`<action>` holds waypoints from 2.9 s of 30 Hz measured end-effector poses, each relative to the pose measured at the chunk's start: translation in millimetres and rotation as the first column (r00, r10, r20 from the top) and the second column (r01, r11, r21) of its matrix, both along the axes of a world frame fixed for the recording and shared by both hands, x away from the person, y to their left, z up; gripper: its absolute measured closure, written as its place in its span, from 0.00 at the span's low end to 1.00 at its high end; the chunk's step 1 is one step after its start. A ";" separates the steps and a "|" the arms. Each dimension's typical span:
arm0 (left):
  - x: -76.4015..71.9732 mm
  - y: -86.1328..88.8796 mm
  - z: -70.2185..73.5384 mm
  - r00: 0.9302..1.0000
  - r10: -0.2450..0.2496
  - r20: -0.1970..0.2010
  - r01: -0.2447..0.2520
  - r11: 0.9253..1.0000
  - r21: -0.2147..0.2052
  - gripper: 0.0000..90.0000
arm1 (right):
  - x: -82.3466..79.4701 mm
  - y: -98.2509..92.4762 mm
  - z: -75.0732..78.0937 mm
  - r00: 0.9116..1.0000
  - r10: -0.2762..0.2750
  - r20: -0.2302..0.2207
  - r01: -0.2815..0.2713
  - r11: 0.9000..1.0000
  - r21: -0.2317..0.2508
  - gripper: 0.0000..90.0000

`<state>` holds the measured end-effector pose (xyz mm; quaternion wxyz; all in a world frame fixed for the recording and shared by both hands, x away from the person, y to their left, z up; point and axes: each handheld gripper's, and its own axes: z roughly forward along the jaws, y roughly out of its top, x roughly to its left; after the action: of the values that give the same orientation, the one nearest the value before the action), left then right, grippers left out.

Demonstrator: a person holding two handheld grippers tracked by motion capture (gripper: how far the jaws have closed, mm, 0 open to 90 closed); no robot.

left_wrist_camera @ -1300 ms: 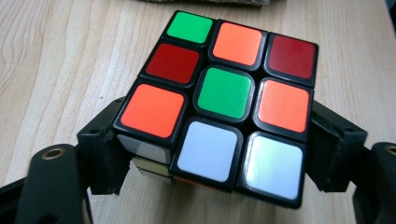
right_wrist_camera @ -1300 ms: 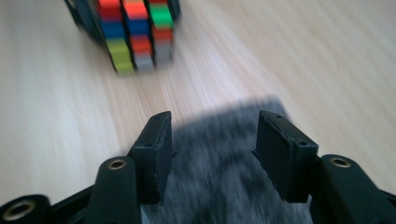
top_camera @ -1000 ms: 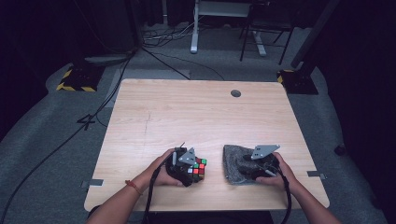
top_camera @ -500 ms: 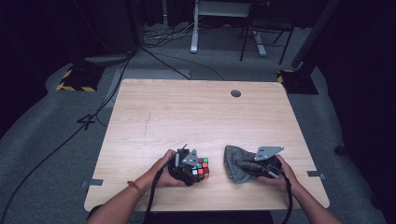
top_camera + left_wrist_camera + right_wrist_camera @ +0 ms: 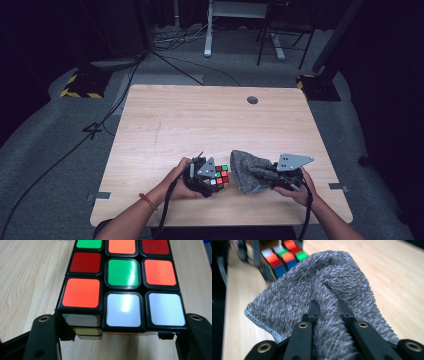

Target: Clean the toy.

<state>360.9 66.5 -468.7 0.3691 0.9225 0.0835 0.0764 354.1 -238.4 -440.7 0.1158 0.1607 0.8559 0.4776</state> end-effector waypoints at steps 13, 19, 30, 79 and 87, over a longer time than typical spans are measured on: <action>-7.9 -1.2 25.8 0.998 -0.014 0.062 0.019 0.997 -0.078 0.37 | -4.9 45.3 -2.8 0.997 0.074 -0.004 -0.074 0.997 -0.029 0.85; -4.3 -0.1 24.9 0.998 -0.001 0.059 0.005 0.998 -0.066 0.37 | -1.3 55.0 -3.1 0.997 0.072 0.012 -0.071 0.994 -0.085 0.85; -3.9 -24.8 14.0 0.995 -0.028 0.099 0.023 0.998 0.054 0.36 | -11.3 56.6 8.4 0.991 0.107 0.083 -0.106 0.994 -0.019 0.85; -11.6 -10.2 31.2 0.992 0.008 0.127 -0.005 1.000 -0.027 0.37 | -9.3 46.1 -5.6 0.996 0.034 0.086 -0.026 0.996 -0.085 0.85; -13.4 -9.8 33.2 0.991 0.005 0.137 -0.001 0.999 -0.032 0.37 | -10.9 42.9 -4.9 0.996 0.033 0.085 -0.027 0.998 -0.064 0.85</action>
<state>347.5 56.8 -435.5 0.3887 0.9089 0.0605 0.1388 343.2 -195.5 -445.6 0.1502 0.1234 0.8670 0.4588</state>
